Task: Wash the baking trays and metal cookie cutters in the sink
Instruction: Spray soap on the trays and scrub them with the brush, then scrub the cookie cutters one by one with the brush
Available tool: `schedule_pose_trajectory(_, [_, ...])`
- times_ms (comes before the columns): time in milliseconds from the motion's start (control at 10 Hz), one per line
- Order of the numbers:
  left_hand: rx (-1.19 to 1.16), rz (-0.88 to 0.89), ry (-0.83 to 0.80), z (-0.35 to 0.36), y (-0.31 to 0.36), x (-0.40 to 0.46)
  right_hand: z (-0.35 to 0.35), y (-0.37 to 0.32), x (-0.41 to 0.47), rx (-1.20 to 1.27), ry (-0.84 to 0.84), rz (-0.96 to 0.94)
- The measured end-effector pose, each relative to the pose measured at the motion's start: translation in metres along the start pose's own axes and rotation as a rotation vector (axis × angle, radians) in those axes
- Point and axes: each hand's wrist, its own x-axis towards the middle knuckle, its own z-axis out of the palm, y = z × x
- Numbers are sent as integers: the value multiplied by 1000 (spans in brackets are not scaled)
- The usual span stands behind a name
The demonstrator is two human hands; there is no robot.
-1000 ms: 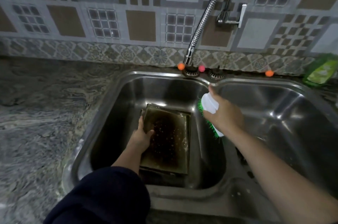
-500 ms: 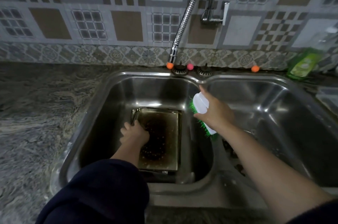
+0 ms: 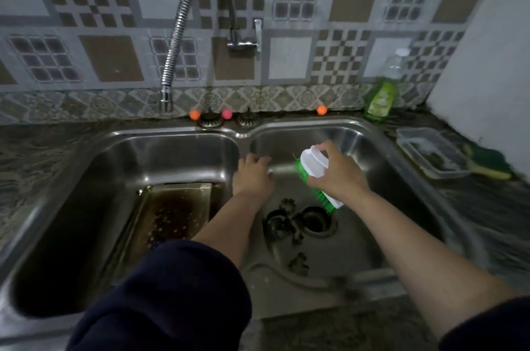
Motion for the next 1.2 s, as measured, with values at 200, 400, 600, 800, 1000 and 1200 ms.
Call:
schedule_pose_trajectory(200, [22,-98,-264,64,40,8,-14,70,19,5,21,8])
schedule_pose_trajectory(400, [-13,-331,-371,116,49,26,-5,115,44,-29,-45,-78])
schedule_pose_trajectory(600, [-70,-463,-340,149,52,40,12,133,62,-44,-102,-127])
schedule_pose_trajectory(800, [156,-567,-277,169,38,53,12,139,69,-43,-92,-124])
schedule_pose_trajectory(1000, [-42,-568,-192,171,44,55,-9,148,72,6,-60,-114])
schedule_pose_trajectory(1200, [-309,-395,-94,140,112,59,-93,162,97,-22,110,-77])
